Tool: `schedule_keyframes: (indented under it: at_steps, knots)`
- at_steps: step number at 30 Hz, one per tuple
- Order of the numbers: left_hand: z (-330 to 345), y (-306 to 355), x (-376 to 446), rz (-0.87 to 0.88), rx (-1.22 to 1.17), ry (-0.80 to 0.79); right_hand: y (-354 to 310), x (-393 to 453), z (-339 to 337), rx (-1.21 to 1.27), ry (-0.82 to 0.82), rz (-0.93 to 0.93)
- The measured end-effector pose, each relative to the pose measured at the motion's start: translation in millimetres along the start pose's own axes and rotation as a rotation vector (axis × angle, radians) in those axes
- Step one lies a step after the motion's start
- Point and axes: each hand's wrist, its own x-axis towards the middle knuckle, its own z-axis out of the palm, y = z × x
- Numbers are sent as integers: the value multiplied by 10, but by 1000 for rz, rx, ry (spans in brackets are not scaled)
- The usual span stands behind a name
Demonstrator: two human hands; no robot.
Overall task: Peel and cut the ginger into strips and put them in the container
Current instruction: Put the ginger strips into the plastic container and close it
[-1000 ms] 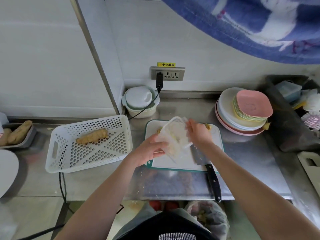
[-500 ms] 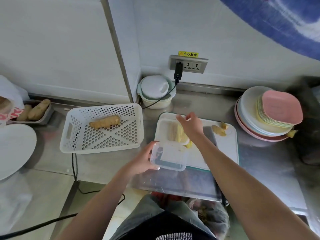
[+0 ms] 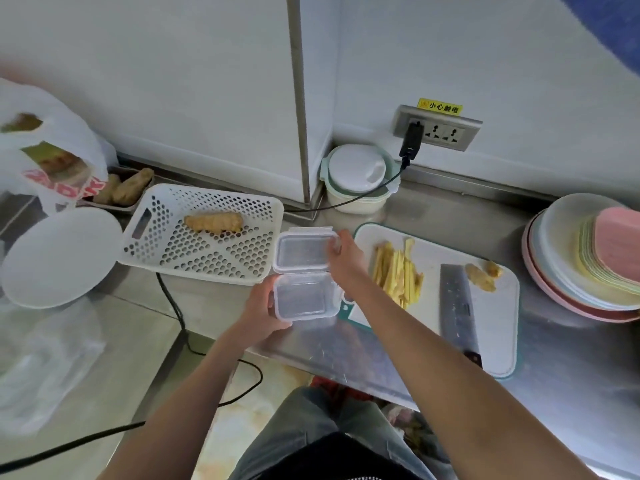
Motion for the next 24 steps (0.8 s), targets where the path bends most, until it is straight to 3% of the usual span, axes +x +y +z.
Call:
schedule_keyframes:
  at_steps: [5,9,11,14,16,18,20,22,24]
  knots:
    - [73,298,90,-39,-4,135,42,152,-62,165,163,84]
    - [140,429,181,-233,9,239,98,204,-87,183,-35,86]
    - [208,487,170,-357,78,329,202,148,-157,162,-25,29]
    - [387,607,59,-502,72,329,480,-56,-492,101,369,-20]
    - [569,712,5,-481,63,237,780,-193,-805,86,671,-6]
    - [745,798,20,-398,58,175,1132,-322,-1095,64,875,146]
    - [868,851,100,-339,39,135,1452,-483,-1340,51,997,454]
    - [962,873,170,-311,25,95,1734,-657,-1501,72,1009,691]
    - [998,892,201,-313,43,82,1987,-798,-1507,134,890,732]
